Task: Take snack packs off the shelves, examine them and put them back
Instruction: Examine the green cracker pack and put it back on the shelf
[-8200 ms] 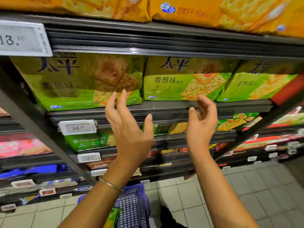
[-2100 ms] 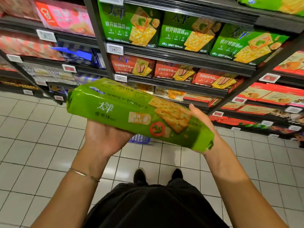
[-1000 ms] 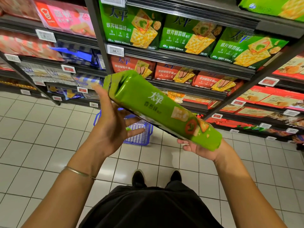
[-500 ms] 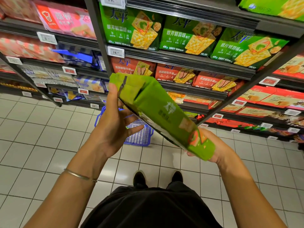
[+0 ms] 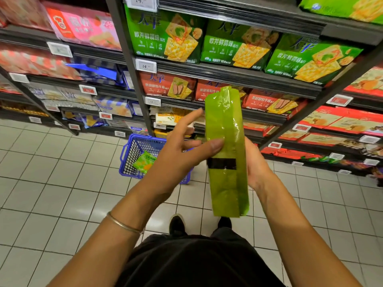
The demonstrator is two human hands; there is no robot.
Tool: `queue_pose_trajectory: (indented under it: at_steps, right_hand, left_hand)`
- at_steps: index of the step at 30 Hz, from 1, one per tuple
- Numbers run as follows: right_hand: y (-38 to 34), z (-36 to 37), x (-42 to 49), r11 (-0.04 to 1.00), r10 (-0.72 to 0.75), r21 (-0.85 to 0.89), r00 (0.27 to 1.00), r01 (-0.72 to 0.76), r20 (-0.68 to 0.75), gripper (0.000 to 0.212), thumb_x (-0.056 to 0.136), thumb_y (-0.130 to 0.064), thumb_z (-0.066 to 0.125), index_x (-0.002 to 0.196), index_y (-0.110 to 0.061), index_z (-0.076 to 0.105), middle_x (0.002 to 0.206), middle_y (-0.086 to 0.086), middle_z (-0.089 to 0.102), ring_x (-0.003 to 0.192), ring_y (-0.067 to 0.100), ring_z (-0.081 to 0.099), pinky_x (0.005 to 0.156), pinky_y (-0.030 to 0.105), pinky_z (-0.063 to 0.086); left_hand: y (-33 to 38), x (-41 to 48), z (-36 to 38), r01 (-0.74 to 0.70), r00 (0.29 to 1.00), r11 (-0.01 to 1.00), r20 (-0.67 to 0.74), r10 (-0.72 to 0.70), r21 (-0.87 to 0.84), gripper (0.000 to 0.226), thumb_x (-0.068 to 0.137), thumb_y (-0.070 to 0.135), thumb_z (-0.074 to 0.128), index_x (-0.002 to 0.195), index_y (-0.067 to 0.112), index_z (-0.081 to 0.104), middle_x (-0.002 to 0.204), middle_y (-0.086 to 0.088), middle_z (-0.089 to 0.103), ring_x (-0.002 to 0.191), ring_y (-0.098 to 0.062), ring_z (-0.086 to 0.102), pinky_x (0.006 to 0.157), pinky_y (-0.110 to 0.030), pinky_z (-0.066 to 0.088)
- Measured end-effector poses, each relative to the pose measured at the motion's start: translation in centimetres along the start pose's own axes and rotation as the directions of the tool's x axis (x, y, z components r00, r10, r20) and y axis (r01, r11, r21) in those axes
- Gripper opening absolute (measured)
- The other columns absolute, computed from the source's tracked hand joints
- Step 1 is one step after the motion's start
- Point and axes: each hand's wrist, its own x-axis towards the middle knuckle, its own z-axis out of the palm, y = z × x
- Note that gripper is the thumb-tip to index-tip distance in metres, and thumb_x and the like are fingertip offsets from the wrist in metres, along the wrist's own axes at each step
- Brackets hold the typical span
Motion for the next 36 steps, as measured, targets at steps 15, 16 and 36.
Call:
queue_pose_trajectory:
  at_steps: [15,16,36]
  right_hand:
    - [-4.3,-1.6,-1.5,0.835,-0.538,-0.264,0.819,0.483,-0.202,0.04,0.085,-0.06,0.065,0.108,-0.029,0.073,0.113,-0.003,0.077,0.105,0.014,0.072,0.094,0.043,0.056]
    - [-4.9,-2.1,-1.9,0.836,-0.537,-0.24,0.827,0.494,-0.168,0.037,0.091,-0.057,0.059,0.104,-0.028,0.076,0.111,0.0,0.077,0.105,0.017,0.072,0.096,0.047,0.055]
    - [-9.1,1.2,-3.4,0.893,-0.449,0.028,0.888,0.449,0.101,0.058,0.105,-0.043,0.046,0.152,-0.009,0.042,0.144,0.015,0.06,0.124,0.034,0.053,0.114,0.065,0.034]
  left_hand:
    - [-1.0,0.7,-2.7,-0.084,0.936,0.996,-0.344,0.071,-0.023,0.051,0.08,0.04,0.082,0.125,0.027,0.062,0.115,0.006,0.077,0.104,-0.016,0.076,0.078,-0.031,0.063]
    - [-0.9,0.8,-3.1,-0.063,0.929,0.989,-0.369,0.01,-0.131,0.048,0.082,0.039,0.082,0.125,0.025,0.065,0.114,0.002,0.079,0.103,-0.02,0.077,0.075,-0.035,0.064]
    - [-5.6,1.9,-1.3,0.631,0.731,0.399,0.339,-0.592,-0.665,0.039,0.103,0.051,0.059,0.106,0.018,0.08,0.101,-0.006,0.079,0.09,-0.023,0.076,0.09,-0.035,0.055]
